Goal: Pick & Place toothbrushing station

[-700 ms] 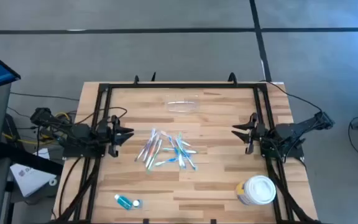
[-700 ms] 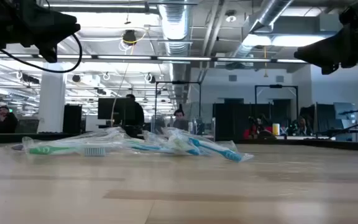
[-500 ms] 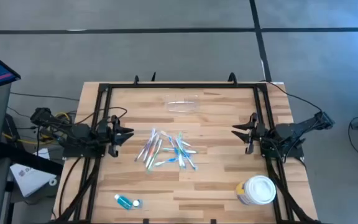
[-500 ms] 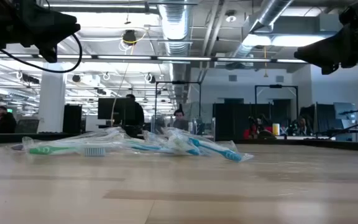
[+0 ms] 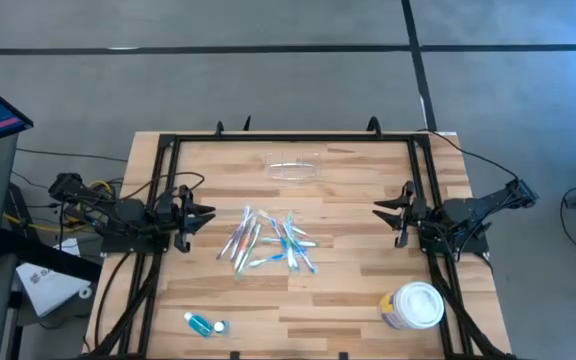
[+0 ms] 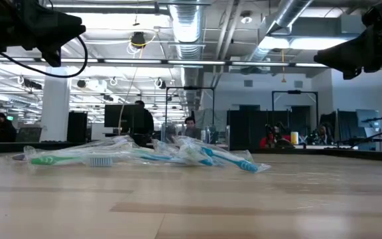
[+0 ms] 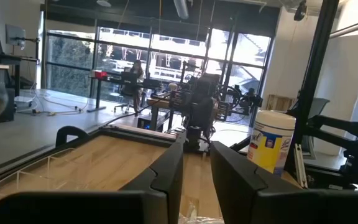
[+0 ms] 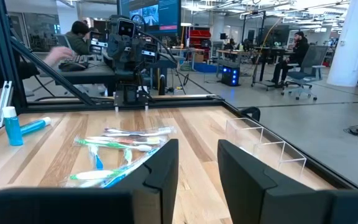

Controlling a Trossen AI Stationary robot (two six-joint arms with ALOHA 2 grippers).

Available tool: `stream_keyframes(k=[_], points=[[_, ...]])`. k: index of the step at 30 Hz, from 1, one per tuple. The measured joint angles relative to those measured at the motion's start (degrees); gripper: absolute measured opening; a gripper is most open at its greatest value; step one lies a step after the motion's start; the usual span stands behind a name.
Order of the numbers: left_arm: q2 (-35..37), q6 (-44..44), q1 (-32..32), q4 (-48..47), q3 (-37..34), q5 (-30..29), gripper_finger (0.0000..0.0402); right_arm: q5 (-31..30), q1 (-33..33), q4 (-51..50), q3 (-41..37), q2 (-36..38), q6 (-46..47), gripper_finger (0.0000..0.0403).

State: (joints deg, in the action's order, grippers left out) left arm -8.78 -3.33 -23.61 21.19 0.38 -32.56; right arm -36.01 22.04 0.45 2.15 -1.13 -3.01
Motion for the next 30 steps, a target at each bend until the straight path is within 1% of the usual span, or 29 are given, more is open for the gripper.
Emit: stream_keyframes(k=[5, 8, 9, 13, 15, 18, 23, 26, 30], points=[[-0.01, -0.87, 0.01, 0.14, -0.01, 0.01, 0.0077, 0.00, 0.00, 0.00, 0.00, 0.00, 0.00, 0.0103], [0.00, -5.96, 0.00, 0.33, 0.00, -1.68, 0.0077, 0.00, 0.00, 0.00, 0.00, 0.02, 0.00, 0.0103], [0.00, -6.84, 0.02, 0.31, 0.00, -2.85, 0.0077, 0.00, 0.00, 0.00, 0.00, 0.02, 0.00, 0.0103], [-1.80, -9.01, 0.02, 0.29, 0.00, -3.85, 0.0077, 0.00, 0.00, 0.00, 0.00, 0.00, 0.00, 0.0103], [-4.48, -10.09, 0.02, 0.22, 0.11, -5.11, 0.0077, 0.00, 0.00, 0.00, 0.01, 0.01, 0.01, 0.0103], [-10.53, -12.70, 0.24, -0.38, 1.34, -7.42, 0.0077, -0.02, -0.02, 0.00, 0.00, 0.00, 0.00, 0.0103], [-22.16, -19.16, 1.64, -1.02, 5.55, -7.48, 0.0077, 0.00, -0.01, 0.00, 0.01, 0.01, 0.01, 0.0103], [-28.94, -24.57, 2.83, -4.60, 9.03, -5.27, 0.0077, 0.00, -0.02, 0.00, 0.00, 0.00, 0.00, 0.0103], [-36.76, -32.30, 4.78, -10.73, 13.05, -0.73, 0.0077, 0.00, 0.00, 0.00, 0.00, 0.01, 0.01, 0.0103]])
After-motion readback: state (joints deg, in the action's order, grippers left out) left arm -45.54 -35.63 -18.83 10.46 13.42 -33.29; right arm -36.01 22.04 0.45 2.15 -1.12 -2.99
